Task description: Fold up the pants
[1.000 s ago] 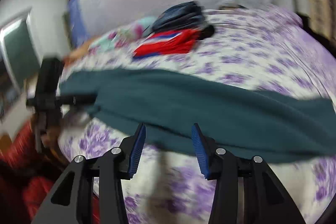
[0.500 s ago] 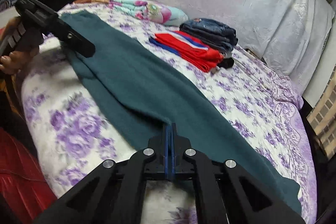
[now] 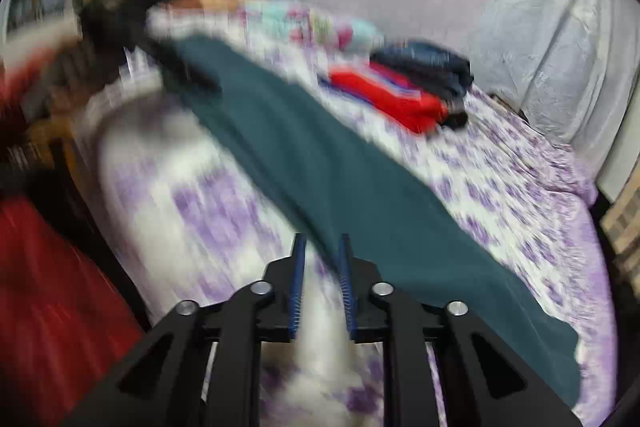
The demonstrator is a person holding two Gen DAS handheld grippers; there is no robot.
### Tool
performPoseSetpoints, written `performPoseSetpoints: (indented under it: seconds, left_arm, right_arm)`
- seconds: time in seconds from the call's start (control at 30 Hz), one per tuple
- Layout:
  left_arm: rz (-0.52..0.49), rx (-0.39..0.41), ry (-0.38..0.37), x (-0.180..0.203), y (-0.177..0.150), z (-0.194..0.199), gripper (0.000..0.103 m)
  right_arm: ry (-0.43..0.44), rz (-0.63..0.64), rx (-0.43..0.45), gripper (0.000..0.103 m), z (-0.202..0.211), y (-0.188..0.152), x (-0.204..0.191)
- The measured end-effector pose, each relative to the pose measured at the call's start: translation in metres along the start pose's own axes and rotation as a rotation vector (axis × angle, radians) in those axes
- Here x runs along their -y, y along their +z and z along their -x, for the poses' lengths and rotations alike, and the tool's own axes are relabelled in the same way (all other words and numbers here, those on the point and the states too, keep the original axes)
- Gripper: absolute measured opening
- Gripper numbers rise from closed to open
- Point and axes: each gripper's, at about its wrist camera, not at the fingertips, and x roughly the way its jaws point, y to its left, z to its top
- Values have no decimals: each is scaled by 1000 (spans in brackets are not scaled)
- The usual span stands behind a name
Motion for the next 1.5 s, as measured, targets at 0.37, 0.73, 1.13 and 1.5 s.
performPoseSetpoints:
  seconds: [0.37, 0.73, 1.13, 1.5]
  left_arm:
    - [72, 61, 206, -64, 9, 36, 98]
    - [288, 80, 152, -151, 11, 56, 95]
    - [71, 243, 288, -95, 2, 91, 98]
    - [44, 164, 260, -94, 6, 20, 98]
  right_arm:
    - [122, 210, 16, 18, -83, 62, -65]
    - [157, 234, 6, 2, -84, 82, -74]
    - [535, -101, -1, 45, -61, 93, -23]
    - [404, -376, -140, 34, -211, 167, 39]
